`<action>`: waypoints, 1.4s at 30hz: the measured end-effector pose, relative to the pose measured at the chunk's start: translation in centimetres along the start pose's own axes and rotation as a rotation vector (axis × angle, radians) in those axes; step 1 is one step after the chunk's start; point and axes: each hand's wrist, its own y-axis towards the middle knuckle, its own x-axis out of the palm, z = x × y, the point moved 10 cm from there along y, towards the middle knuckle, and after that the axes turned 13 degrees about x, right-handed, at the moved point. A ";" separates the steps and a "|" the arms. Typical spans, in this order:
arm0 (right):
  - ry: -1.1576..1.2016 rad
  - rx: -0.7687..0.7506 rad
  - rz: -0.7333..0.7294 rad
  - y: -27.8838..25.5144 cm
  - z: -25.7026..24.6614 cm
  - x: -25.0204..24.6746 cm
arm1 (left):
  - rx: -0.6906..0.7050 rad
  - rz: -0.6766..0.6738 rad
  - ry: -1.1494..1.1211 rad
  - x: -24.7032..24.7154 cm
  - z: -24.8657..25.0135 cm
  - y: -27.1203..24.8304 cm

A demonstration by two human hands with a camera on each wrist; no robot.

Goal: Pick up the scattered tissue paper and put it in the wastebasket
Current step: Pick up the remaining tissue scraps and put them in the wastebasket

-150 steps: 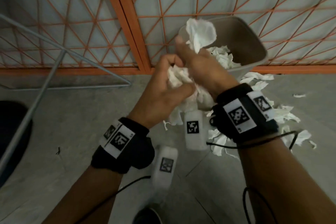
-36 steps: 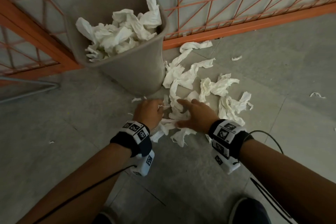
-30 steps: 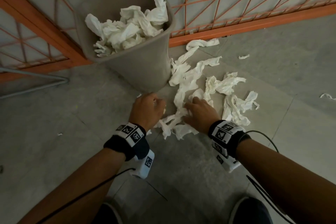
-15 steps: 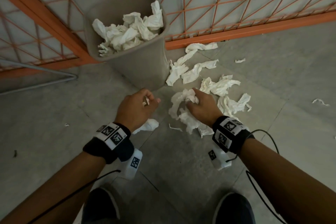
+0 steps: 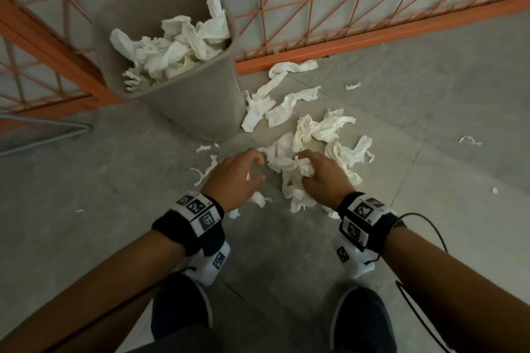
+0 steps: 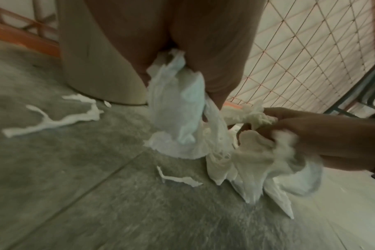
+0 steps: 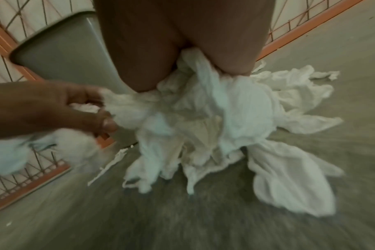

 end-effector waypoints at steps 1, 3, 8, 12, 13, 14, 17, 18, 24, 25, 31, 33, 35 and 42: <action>-0.035 0.026 -0.013 -0.4 0.6 0.5 | 0.006 -0.009 -0.007 0.6 0.0 0.6; -0.163 0.063 -0.052 -0.9 2.1 2.1 | 0.027 -0.056 -0.009 2.2 0.3 2.1; -0.311 0.084 -0.010 -1.4 4.6 4.1 | 0.088 -0.292 0.148 7.9 -0.4 4.3; -0.258 0.075 -0.013 -1.2 4.9 4.1 | 0.146 -0.248 0.165 8.8 -1.1 4.7; -0.227 0.071 -0.019 -1.3 5.0 4.0 | 0.174 -0.236 0.170 8.9 -1.0 4.8; -0.188 0.058 -0.011 -1.3 5.0 3.8 | 0.198 -0.219 0.174 8.9 -0.9 4.8; -0.060 0.006 0.065 -2.0 4.4 2.3 | 0.278 -0.146 0.108 8.6 0.5 4.6; -0.013 -0.002 0.097 -2.2 4.1 1.6 | 0.302 -0.118 0.086 8.4 1.1 4.6; 0.315 0.091 0.166 -2.4 4.1 -1.2 | 0.244 0.066 -0.089 5.7 2.9 4.3; 0.322 0.092 0.190 -2.4 4.0 -1.8 | 0.221 0.094 -0.093 4.9 2.7 4.1; 0.263 0.210 0.206 -1.4 4.3 -4.1 | -0.083 0.414 0.023 -2.2 -5.4 -0.1; 0.240 0.241 0.266 -0.7 4.8 -5.1 | -0.291 0.403 0.049 -2.3 -10.0 -1.8; 0.199 0.262 0.332 -0.2 5.5 -5.8 | -0.395 0.347 0.073 -1.5 -13.0 -3.1; -0.127 0.264 0.250 1.2 7.5 -3.0 | -0.264 0.327 0.099 -0.5 -12.7 -3.8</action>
